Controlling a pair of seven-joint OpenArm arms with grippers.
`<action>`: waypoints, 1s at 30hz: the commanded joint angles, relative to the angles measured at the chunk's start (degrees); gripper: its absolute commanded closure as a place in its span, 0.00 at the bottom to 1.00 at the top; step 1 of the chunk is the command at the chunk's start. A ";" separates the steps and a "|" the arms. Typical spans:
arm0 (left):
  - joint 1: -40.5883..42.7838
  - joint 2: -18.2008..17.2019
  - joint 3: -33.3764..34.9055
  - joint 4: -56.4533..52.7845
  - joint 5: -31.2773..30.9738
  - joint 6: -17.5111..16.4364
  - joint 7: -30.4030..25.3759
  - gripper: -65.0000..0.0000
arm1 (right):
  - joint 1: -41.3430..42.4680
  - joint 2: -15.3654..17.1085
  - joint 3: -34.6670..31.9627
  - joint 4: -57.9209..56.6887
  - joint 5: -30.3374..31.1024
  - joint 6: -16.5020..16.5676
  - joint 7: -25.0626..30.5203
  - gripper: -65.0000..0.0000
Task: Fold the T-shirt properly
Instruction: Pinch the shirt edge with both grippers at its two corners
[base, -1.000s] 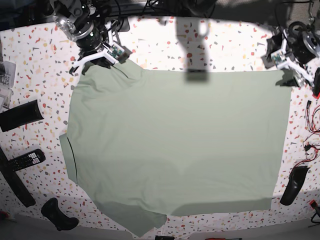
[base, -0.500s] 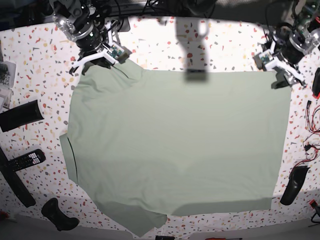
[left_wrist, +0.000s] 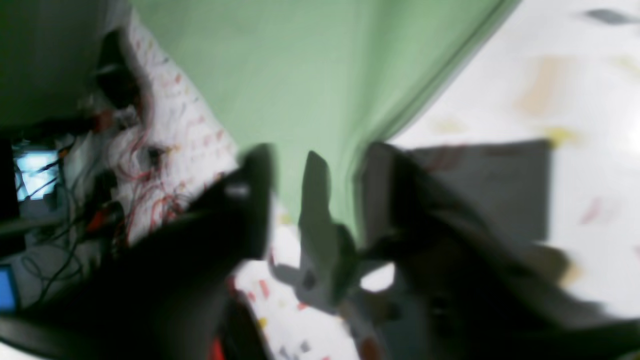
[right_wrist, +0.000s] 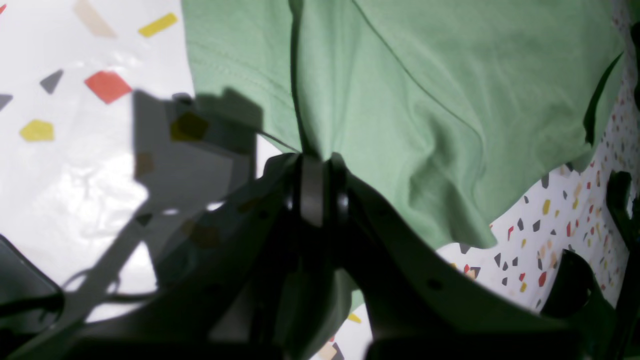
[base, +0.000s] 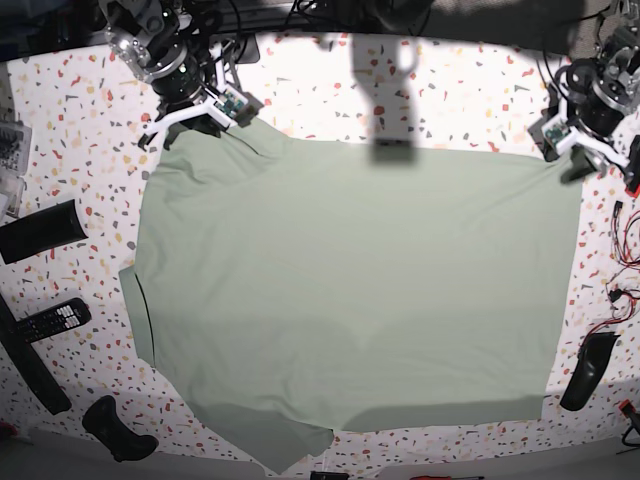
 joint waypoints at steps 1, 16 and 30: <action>0.13 -0.55 -0.13 0.37 -0.07 -0.55 -0.83 0.86 | -0.17 0.63 0.28 0.35 -0.04 -0.20 -1.01 1.00; -0.48 -0.48 -0.13 0.50 -0.09 -0.42 -1.07 1.00 | -0.15 1.11 0.28 0.72 -0.07 -5.53 -1.29 1.00; -2.16 -0.46 -0.13 3.93 -0.09 -0.44 -0.94 1.00 | 0.24 3.17 0.28 9.01 -0.04 -7.39 -4.90 1.00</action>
